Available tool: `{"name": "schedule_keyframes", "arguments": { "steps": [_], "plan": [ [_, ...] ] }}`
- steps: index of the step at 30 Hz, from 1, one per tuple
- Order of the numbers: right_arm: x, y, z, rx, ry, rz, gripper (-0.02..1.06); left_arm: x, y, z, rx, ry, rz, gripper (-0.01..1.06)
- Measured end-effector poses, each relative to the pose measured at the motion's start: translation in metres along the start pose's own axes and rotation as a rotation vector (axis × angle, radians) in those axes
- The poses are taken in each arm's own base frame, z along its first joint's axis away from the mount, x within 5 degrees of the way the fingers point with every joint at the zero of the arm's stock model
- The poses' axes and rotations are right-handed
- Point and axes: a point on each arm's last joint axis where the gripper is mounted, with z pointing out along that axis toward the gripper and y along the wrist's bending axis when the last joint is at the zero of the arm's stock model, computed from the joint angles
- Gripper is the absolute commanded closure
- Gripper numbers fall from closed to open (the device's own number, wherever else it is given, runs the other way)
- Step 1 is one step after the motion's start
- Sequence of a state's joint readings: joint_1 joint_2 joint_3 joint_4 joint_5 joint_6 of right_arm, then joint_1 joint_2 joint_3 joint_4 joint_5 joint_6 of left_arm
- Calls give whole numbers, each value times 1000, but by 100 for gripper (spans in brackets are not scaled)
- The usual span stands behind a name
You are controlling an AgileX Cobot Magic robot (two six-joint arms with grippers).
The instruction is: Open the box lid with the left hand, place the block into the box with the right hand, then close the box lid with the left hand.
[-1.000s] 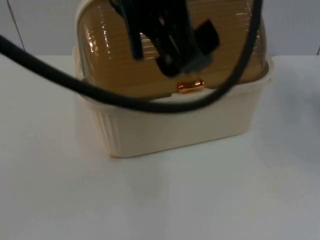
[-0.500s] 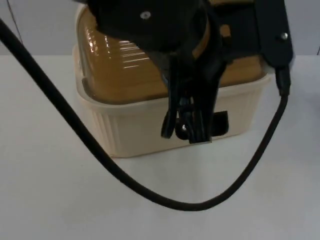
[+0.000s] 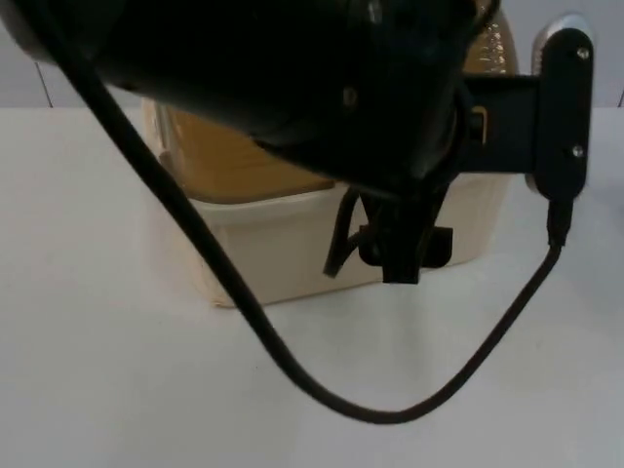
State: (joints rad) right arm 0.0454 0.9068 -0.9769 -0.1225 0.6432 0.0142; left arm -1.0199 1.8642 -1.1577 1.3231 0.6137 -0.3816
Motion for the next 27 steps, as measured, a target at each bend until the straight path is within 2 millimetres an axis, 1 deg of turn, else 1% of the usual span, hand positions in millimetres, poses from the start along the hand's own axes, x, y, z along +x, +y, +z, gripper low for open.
{"name": "schedule_keyframes", "arguments": {
  "steps": [4,10,13,14,15,16,18,19,22,23,24,25,27],
  "plan": [
    [0,0,0,0,-2,-2,-1,0,2,7,-91,13,-58,0],
    [0,0,0,0,-2,-2,-1,1,-3,14,-110,31,-74,0],
    [0,0,0,0,-2,-2,-1,1,-5,16,-106,35,-72,3],
    [0,0,0,0,-2,-2,-1,1,-6,17,-104,36,-72,6],
    [0,0,0,0,-2,-2,-1,1,-6,17,-102,38,-73,10],
    [0,0,0,0,-2,-2,-1,1,-7,18,-99,40,-76,18],
    [0,0,0,0,-2,-2,-1,2,-7,18,-95,44,-82,36],
    [0,0,0,0,-2,-2,-1,3,-7,19,-92,50,-91,36],
    [0,0,0,0,-4,-2,-1,14,-4,25,-65,97,-160,62],
    [0,0,0,0,-4,-2,-1,18,-4,27,-55,114,-186,69],
    [0,0,0,0,-4,-2,-1,18,-4,27,-55,114,-186,75],
    [0,0,0,0,-4,-2,-1,20,-3,27,-50,121,-198,75],
    [0,0,0,0,-4,-2,-1,25,-4,29,-32,143,-238,83]
  ]
}}
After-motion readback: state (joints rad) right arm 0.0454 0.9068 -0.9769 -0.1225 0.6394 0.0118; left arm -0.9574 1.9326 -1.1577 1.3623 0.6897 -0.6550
